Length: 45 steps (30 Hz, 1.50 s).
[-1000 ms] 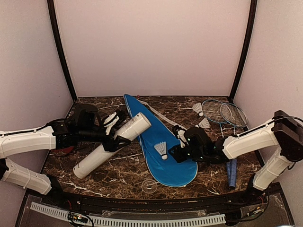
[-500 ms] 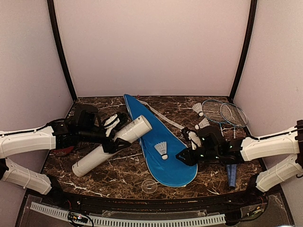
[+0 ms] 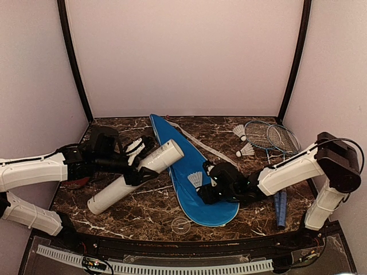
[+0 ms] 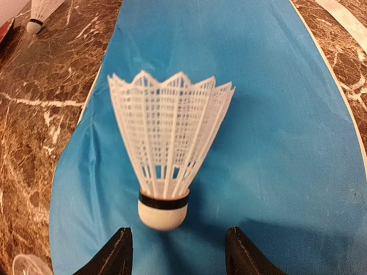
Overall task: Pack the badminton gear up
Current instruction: Pick up the shuttlecock from the racket bag.
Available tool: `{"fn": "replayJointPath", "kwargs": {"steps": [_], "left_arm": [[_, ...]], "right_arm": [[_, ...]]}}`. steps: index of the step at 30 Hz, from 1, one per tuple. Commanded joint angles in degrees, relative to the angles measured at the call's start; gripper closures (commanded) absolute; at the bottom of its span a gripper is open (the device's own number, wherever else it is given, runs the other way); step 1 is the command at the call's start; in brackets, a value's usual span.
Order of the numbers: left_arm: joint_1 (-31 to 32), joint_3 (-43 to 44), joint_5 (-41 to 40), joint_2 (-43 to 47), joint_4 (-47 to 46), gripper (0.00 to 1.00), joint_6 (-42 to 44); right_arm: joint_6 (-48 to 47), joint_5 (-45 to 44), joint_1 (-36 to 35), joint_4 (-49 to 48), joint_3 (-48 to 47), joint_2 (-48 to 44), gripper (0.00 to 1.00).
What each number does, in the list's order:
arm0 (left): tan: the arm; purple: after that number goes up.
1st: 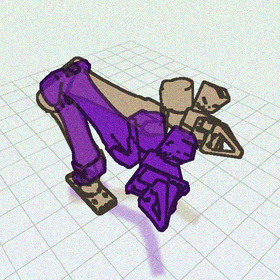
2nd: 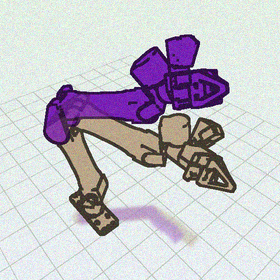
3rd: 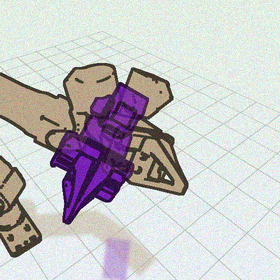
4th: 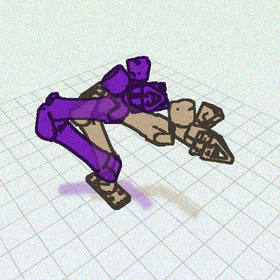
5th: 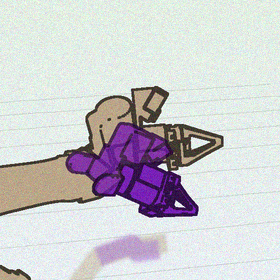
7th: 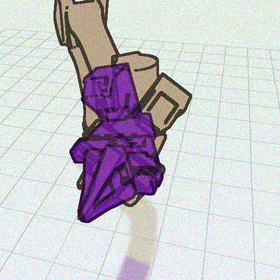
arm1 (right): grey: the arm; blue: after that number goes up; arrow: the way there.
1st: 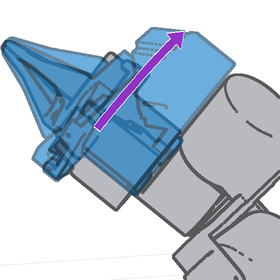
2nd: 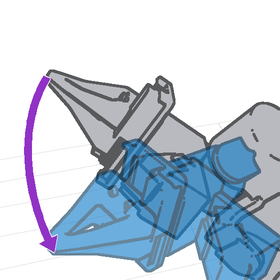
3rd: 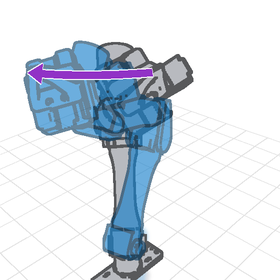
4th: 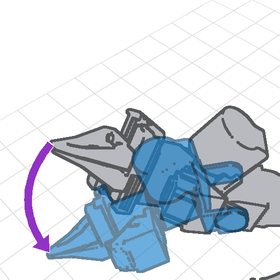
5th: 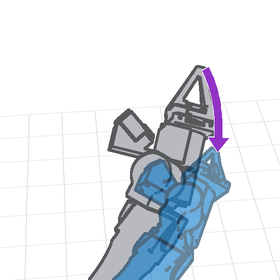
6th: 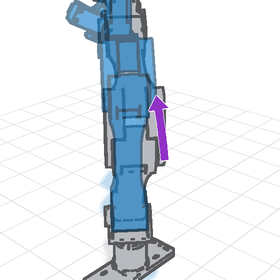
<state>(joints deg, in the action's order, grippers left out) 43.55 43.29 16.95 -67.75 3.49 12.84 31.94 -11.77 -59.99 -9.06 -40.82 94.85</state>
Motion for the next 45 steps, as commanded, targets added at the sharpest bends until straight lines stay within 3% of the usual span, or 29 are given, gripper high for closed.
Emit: {"fn": "replayJointPath", "kwargs": {"steps": [1, 9, 19, 28, 36, 45], "left_arm": [[0.0, 0.2, 0.9, 1.1, -1.7, 0.39, -0.3], [0.0, 0.2, 0.8, 1.4, -1.8, 0.39, -0.4], [0.0, 0.2, 0.5, 1.2, -1.6, 0.39, -0.1], [0.4, 0.3, 1.6, 1.5, -0.2, 0.39, 2.0], [3.2, -2.0, 2.8, 3.2, 1.3, 0.39, 6.9], [12.4, -2.6, -3.6, -1.3, 3.3, 0.4, 10.8]], "right_arm": [[-0.7, -5.7, -0.4, -2.1, -4.1, 4.5, 0.43], [-3.8, -9.0, -2.6, -1.9, -7.3, 10.8, 0.5], [-3.5, -10.6, -2.7, -0.9, -6.8, 9.9, 0.72], [-5.0, -5.7, -2.2, 11.0, -2.7, -9.3, 0.76], [-3.9, 7.9, -1.7, 30.1, -1.6, -32.2, 0.76], [-2.1, 20.9, -1.7, 42.9, -6.0, -39.9, 0.76]]}}
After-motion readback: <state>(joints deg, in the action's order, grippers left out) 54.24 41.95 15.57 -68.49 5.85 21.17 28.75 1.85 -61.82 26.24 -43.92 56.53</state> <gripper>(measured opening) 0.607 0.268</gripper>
